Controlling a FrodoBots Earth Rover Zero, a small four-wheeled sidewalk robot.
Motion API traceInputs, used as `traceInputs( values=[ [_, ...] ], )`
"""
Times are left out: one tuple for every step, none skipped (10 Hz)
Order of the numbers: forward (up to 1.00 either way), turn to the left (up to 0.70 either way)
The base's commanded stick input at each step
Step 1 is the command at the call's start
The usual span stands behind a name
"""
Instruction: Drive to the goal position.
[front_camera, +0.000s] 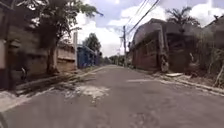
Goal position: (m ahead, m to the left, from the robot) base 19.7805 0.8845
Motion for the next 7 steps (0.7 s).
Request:
traceInputs(
  values=[
    [1.0, 0.0],
    [1.0, 0.0],
    [1.0, 0.0],
    [1.0, 0.0],
    [1.0, 0.0],
    [1.0, 0.0],
    [1.0, 0.0]
  ],
)
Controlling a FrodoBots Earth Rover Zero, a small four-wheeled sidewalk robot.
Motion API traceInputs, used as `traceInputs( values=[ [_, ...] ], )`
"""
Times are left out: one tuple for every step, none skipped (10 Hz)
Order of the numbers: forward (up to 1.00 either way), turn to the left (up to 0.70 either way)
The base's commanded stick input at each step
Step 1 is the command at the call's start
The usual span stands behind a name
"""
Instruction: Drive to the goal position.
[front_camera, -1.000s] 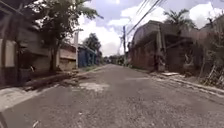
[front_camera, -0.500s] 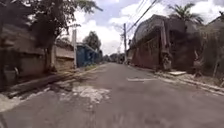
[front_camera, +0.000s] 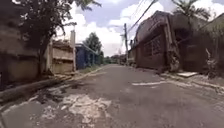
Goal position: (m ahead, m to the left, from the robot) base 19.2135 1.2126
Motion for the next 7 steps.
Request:
traceInputs(
  values=[
    [1.0, 0.0],
    [1.0, 0.0],
    [1.0, 0.0],
    [1.0, 0.0],
    [1.0, 0.0],
    [1.0, 0.0],
    [1.0, 0.0]
  ],
)
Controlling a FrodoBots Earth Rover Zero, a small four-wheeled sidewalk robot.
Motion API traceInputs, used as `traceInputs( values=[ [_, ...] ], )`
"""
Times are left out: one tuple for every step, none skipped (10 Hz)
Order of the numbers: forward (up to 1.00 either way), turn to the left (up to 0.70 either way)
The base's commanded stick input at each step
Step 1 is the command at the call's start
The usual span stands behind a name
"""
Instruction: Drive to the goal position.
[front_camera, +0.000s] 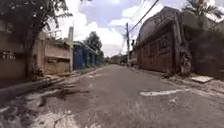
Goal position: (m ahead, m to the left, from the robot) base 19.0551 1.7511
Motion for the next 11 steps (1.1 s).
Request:
traceInputs(
  values=[
    [1.0, 0.0],
    [1.0, 0.0],
    [1.0, 0.0],
    [1.0, 0.0],
    [1.0, 0.0],
    [1.0, 0.0],
    [1.0, 0.0],
    [1.0, 0.0],
    [1.0, 0.0],
    [1.0, 0.0],
    [1.0, 0.0]
  ],
)
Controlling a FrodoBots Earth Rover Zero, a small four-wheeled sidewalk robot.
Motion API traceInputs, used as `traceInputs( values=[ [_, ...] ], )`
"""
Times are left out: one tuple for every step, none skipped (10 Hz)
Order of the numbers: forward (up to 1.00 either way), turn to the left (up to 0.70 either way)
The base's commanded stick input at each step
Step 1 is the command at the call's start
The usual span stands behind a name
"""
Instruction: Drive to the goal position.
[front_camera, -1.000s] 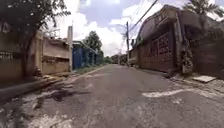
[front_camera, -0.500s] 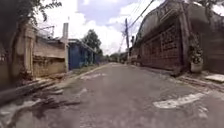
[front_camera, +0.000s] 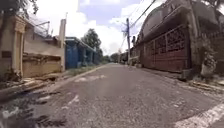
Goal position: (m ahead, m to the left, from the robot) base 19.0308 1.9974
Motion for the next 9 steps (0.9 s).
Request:
traceInputs(
  values=[
    [1.0, 0.0],
    [1.0, 0.0],
    [1.0, 0.0],
    [1.0, 0.0],
    [1.0, 0.0],
    [1.0, 0.0],
    [1.0, 0.0],
    [1.0, 0.0],
    [1.0, 0.0]
  ],
)
